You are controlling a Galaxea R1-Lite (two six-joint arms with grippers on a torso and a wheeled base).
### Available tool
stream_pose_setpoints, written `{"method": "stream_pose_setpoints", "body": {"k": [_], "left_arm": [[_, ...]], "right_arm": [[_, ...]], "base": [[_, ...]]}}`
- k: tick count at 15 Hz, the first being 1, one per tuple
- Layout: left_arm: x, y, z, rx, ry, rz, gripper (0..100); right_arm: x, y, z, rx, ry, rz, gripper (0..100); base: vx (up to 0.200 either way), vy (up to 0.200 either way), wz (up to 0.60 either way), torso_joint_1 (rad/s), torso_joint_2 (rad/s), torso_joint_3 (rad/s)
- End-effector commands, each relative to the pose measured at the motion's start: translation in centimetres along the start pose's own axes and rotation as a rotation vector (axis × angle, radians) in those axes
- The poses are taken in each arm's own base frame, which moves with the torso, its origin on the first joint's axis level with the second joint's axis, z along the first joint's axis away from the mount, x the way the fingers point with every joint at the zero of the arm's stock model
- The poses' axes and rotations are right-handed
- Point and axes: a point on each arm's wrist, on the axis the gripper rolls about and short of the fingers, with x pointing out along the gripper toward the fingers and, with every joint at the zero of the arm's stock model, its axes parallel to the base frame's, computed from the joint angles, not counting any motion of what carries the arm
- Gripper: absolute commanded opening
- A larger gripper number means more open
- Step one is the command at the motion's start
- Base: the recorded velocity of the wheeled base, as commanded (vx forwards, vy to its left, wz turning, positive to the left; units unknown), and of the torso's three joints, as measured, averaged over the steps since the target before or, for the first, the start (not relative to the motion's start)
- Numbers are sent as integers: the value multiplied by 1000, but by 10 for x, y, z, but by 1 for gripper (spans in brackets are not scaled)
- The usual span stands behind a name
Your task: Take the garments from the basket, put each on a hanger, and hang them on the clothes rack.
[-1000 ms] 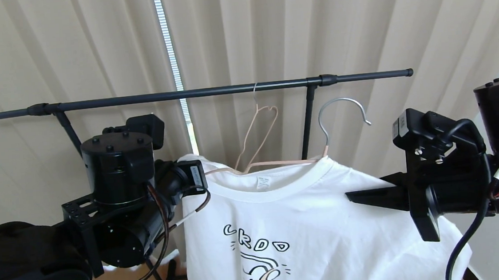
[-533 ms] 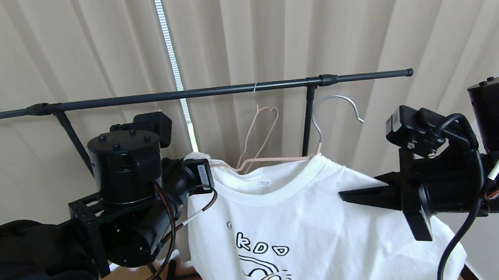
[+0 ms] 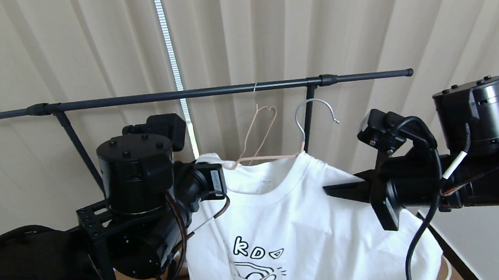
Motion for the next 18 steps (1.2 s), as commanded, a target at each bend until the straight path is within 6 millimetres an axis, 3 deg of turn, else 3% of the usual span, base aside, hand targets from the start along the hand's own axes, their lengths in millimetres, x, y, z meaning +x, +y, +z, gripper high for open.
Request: {"method": "stream_pose_setpoints", "body": {"k": [1,4,10,18], "left_arm": [[-4,-8,2,-1,-7,-27,0],[-7,-14,2,0,-10,-46,0],[-10,-20,2,-3,-10,-72,0],[-13,-31,16,-40,-53,-114,0]], "right_arm": [[17,0,-6,13,41,-8,0],[31,1,-10,23,64,-60,0],[43,7,-12,23,6,-72,0],[68,16,-33,-20,-97,-65,0]], "base": [[0,0,0,0,0,0],[0,0,0,0,0,0],[0,0,0,0,0,0],[0,0,0,0,0,0]]}}
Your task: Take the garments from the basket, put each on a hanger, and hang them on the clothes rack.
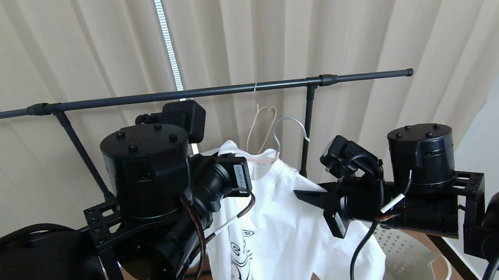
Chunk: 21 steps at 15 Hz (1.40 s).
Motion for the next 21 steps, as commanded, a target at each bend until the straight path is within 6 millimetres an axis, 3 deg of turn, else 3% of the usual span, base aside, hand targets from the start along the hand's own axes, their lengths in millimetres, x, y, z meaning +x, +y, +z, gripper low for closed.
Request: {"method": "stream_pose_setpoints", "body": {"k": [1,7,11,21], "left_arm": [[-1,-4,1,-5,-5,-13,0],[-4,-12,5,-19,-16,-40,0],[-4,-9,-3,-3,7,-35,0],[-3,-8,-21,38,71,-73,0]], "right_arm": [[8,3,-12,2,32,14,0],[14,6,-14,-6,-4,16,0],[6,2,-1,29,-137,-13,0],[4,0,4,41,-219,-25,0]], "base": [[0,0,0,0,0,0],[0,0,0,0,0,0],[0,0,0,0,0,0],[0,0,0,0,0,0]]}}
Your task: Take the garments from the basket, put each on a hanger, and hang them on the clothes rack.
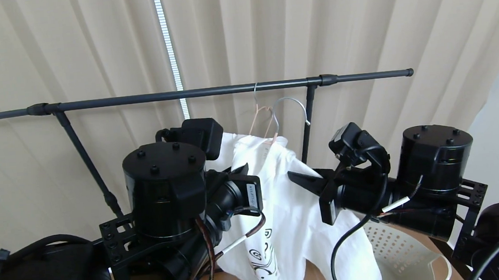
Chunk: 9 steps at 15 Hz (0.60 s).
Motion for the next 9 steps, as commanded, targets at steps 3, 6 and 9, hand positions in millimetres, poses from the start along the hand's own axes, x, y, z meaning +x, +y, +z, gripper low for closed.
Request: {"method": "stream_pose_setpoints", "body": {"k": [3,6,9], "left_arm": [[0,0,-2,4,6,-1,0],[0,0,-3,4,9,0,0],[-2,-1,-3,-8,-10,-49,100]], "right_arm": [[-2,1,-1,0,-2,4,0],[-3,1,-1,-3,-17,4,0],[-4,1,-2,-10,-43,1,0]], "base": [[0,0,0,0,0,0],[0,0,0,0,0,0],[0,0,0,0,0,0]]}}
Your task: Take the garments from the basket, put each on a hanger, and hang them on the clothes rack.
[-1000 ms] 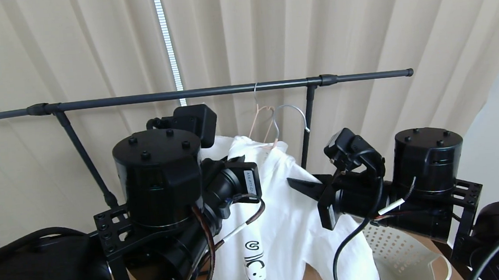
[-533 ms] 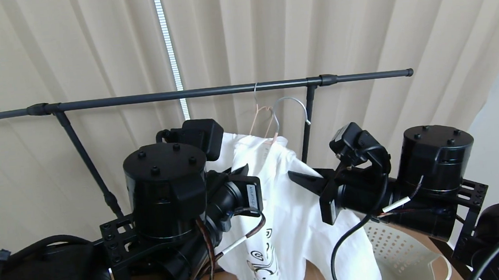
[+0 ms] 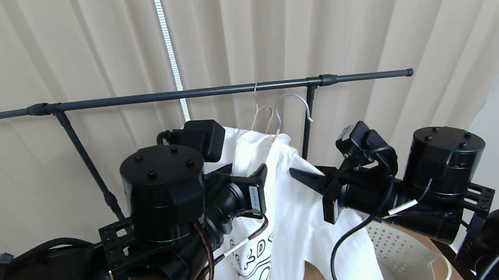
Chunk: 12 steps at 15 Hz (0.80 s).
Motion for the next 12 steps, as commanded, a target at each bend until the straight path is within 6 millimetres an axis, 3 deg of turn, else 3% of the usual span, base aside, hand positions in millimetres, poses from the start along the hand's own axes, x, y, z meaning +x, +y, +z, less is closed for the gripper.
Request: {"method": "stream_pose_setpoints", "body": {"k": [1,5,9,11,12], "left_arm": [[-2,1,-1,-2,-18,-9,100],[-11,6,-3,6,-69,-19,100],[-29,20,13,7,-141,-15,100],[-30,55,27,40,-167,83,100],[-30,55,27,40,-167,83,100]], "right_arm": [[0,0,-1,0,4,2,0],[0,-2,-1,0,3,-6,0],[-4,-15,-2,6,-2,-2,0],[-17,-42,-3,15,-19,56,0],[-17,-42,-3,15,-19,56,0]], "base": [[0,0,0,0,0,0],[0,0,0,0,0,0],[0,0,0,0,0,0],[0,0,0,0,0,0],[0,0,0,0,0,0]]}}
